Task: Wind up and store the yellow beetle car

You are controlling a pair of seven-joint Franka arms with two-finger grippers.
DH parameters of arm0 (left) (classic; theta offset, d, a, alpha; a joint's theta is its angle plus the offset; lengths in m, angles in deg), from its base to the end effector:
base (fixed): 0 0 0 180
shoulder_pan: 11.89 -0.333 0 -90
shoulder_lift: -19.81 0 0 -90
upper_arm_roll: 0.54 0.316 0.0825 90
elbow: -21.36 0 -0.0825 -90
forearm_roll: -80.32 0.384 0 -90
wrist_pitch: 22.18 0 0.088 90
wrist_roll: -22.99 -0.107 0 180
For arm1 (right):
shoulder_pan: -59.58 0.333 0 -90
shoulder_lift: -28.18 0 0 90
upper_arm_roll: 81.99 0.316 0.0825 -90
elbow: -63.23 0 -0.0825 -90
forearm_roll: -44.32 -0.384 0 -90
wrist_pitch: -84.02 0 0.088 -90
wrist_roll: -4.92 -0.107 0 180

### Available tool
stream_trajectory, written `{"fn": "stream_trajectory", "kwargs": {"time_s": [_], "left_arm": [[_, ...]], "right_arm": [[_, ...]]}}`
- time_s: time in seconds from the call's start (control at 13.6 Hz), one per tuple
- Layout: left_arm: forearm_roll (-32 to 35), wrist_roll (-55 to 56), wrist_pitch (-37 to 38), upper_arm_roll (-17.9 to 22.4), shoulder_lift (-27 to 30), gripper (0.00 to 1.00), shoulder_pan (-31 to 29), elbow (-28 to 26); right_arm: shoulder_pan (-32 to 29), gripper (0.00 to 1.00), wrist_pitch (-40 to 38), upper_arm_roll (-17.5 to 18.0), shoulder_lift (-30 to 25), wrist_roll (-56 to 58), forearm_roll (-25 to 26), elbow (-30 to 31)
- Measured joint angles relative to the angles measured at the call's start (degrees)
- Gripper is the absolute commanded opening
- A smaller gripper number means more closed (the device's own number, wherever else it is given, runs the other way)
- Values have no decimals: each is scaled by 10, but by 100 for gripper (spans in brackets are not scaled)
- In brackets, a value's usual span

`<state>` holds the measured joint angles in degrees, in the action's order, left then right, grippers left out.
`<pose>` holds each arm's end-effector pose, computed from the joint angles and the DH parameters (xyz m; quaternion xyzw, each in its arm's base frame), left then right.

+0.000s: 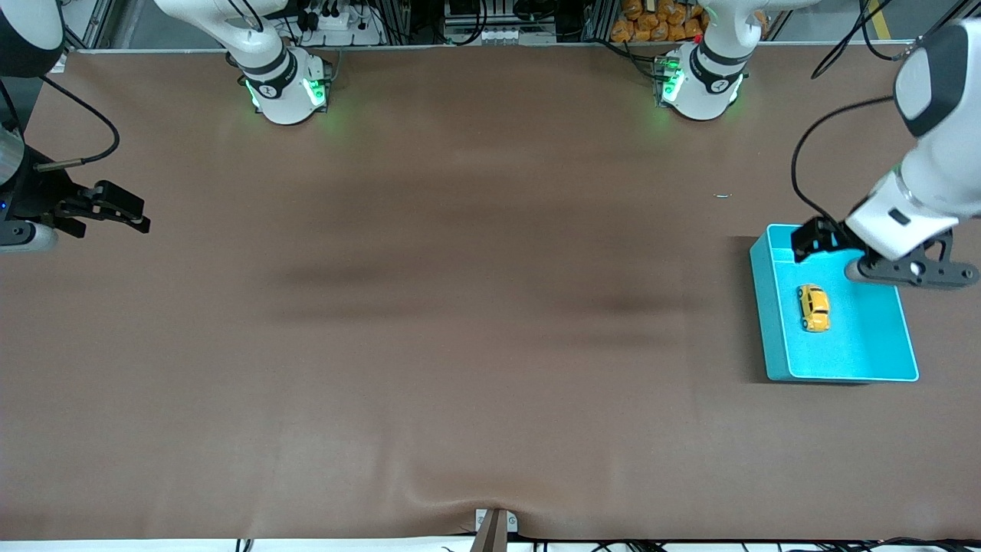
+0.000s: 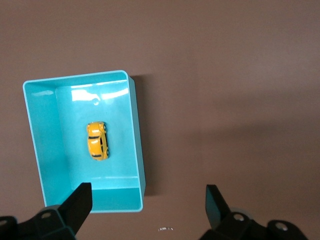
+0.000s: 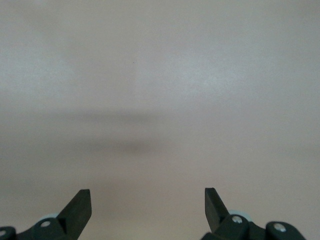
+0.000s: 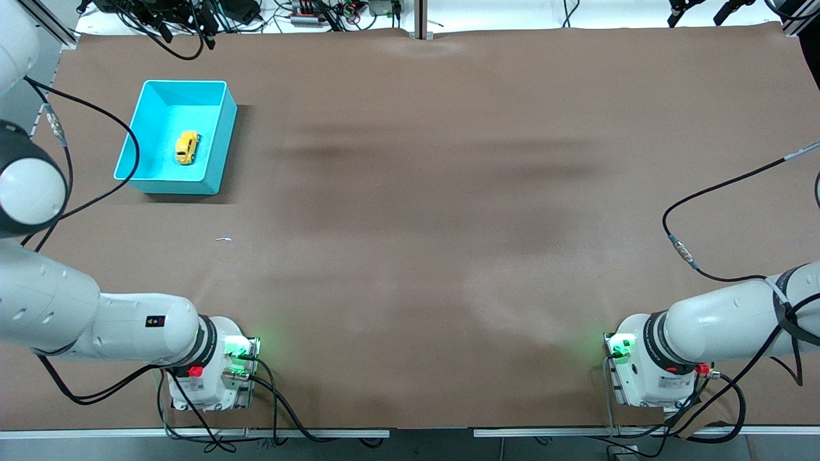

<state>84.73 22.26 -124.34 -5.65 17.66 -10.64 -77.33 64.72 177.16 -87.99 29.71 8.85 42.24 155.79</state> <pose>0.5747 -0.0566 0.5499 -0.9969 0.0694 -0.0134 0.0354 0.5660 -0.0040 0.5933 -0.9995 -0.0256 0.0075 0.0170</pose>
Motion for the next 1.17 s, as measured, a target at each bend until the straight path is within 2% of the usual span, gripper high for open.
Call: {"fn": "stream_trajectory", "kwargs": {"time_s": [0.37,0.66,1.17], "left_arm": [[-21,2,76,9,53,100,8,19],[-21,2,116,11,54,100,7,62],[-65,12,126,11,48,100,7,75]], "right_arm": [[0,100,0,0,0,0,0,0],[0,100,0,0,0,0,0,0],[0,100,0,0,0,0,0,0]]}}
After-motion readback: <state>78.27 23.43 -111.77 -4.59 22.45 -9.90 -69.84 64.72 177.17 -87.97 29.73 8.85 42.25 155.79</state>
